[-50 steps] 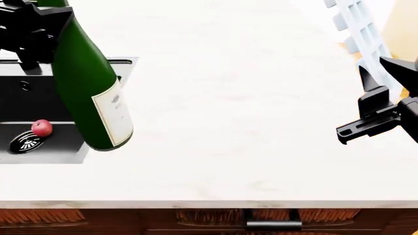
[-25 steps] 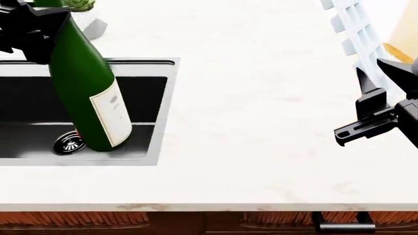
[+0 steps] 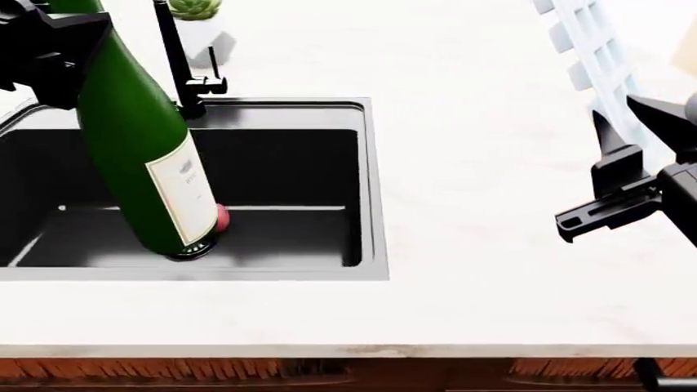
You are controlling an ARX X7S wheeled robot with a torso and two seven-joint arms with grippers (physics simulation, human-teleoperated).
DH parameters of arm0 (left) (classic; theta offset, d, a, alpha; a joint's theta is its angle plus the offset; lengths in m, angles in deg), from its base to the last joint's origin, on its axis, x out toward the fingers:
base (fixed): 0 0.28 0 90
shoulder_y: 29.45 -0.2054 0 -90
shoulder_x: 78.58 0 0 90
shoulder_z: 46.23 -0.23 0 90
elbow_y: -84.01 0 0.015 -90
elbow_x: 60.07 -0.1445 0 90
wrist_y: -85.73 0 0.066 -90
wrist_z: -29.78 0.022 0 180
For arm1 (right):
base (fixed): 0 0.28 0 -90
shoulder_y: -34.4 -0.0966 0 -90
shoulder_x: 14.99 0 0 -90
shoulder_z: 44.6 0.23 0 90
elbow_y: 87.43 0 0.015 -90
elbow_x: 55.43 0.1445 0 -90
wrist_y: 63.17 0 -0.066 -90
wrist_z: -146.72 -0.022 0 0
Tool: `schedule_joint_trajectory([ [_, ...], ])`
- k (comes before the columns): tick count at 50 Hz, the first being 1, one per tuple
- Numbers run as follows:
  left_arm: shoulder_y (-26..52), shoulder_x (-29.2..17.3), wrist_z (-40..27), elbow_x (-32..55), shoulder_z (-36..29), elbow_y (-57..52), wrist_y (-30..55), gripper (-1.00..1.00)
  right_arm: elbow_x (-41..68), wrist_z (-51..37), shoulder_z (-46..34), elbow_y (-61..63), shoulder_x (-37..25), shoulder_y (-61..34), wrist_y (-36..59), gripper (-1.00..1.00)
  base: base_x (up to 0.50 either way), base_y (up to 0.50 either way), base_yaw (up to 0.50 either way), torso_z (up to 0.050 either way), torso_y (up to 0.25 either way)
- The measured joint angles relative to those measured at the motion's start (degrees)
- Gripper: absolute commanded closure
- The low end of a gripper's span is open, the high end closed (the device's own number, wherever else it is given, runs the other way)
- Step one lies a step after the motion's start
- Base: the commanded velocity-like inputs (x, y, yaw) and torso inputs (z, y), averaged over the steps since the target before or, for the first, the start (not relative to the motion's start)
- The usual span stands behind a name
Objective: Pick the ice cube tray and bottle and place them in the sink. Then turn on the water.
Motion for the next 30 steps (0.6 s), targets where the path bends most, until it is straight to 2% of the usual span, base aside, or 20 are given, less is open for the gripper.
schedule_joint_trajectory([
  [30,0.12,-0.72,1.08,-0.57,-0.97,-0.19,-1.22,1.0,0.11,-0.06,0.25,0.14,-0.1,0.09,0.03,1.0,0.02,0.5,0.0,0.0,0.001],
])
